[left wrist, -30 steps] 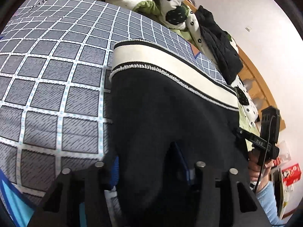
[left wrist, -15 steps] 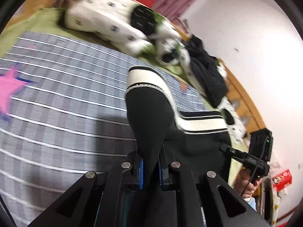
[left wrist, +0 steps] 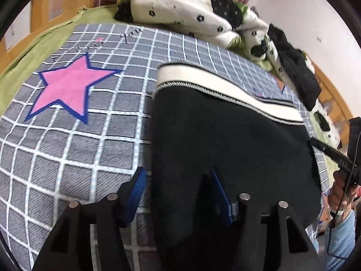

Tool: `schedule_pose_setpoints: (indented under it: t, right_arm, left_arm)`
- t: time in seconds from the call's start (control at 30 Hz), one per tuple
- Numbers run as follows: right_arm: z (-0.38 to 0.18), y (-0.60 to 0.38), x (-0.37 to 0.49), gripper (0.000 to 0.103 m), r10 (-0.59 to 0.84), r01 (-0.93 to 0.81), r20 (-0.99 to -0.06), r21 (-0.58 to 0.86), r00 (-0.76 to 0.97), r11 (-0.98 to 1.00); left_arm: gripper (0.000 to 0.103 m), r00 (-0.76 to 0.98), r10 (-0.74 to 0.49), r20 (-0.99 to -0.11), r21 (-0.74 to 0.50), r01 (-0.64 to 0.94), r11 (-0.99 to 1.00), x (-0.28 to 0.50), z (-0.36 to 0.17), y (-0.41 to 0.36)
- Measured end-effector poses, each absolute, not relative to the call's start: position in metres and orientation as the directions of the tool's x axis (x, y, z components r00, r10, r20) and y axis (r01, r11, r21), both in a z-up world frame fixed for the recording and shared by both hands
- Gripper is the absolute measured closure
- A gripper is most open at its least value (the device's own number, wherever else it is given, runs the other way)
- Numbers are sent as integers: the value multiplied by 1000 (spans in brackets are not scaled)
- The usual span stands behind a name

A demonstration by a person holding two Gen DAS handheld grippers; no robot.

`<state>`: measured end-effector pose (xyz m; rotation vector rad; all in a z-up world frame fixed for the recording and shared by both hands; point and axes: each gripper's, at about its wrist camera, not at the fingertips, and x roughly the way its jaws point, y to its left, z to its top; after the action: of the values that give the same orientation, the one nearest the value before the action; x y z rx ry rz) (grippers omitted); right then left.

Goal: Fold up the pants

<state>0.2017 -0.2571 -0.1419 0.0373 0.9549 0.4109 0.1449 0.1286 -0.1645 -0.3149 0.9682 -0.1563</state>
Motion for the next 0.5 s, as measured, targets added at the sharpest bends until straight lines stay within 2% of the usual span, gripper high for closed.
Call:
schedule_pose_setpoints:
  t: [0.07, 0.13, 0.17, 0.2, 0.23, 0.27, 0.3, 0.4, 0.43, 0.5]
  right_arm:
    - [-123, -260, 200, 63, 349, -331, -753, 184, 558, 926]
    - [-119, -255, 212, 52, 373, -325, -735, 217, 566, 921]
    - [-122, -249, 223, 52, 367, -314, -740, 218, 564, 924]
    - [-129, -241, 234, 57, 348, -303, -754, 207, 556, 930]
    - [-145, -234, 246, 81, 313, -278, -788, 187, 530, 942]
    - [-156, -231, 252, 82, 304, -270, -809, 186, 504, 945]
    - [-154, -232, 248, 88, 305, -275, -794, 181, 526, 944]
    - [-127, -266, 226, 89, 448, -279, -701, 351, 555, 894]
    - [-127, -272, 222, 89, 430, -262, -704, 341, 565, 903]
    - [-145, -265, 224, 86, 329, -238, -764, 233, 554, 943]
  left_arm:
    - [42, 570, -262, -779, -338, -29, 941, 141, -161, 132]
    - [42, 564, -260, -784, -342, -43, 939, 136, -157, 137]
    - [42, 566, -256, -784, -341, -48, 939, 133, -154, 138]
    - [42, 571, -252, -781, -338, -48, 940, 128, -150, 139]
    - [42, 579, -245, -778, -329, -43, 943, 125, -146, 140]
    - [42, 586, -234, -776, -314, -37, 949, 121, -141, 141]
    - [42, 601, -212, -771, -286, -29, 958, 114, -134, 142]
    - [42, 631, -187, -753, -250, -12, 968, 106, -124, 144]
    - [42, 639, -184, -747, -251, -14, 968, 107, -122, 143]
    - [42, 637, -193, -746, -265, -18, 964, 115, -120, 136]
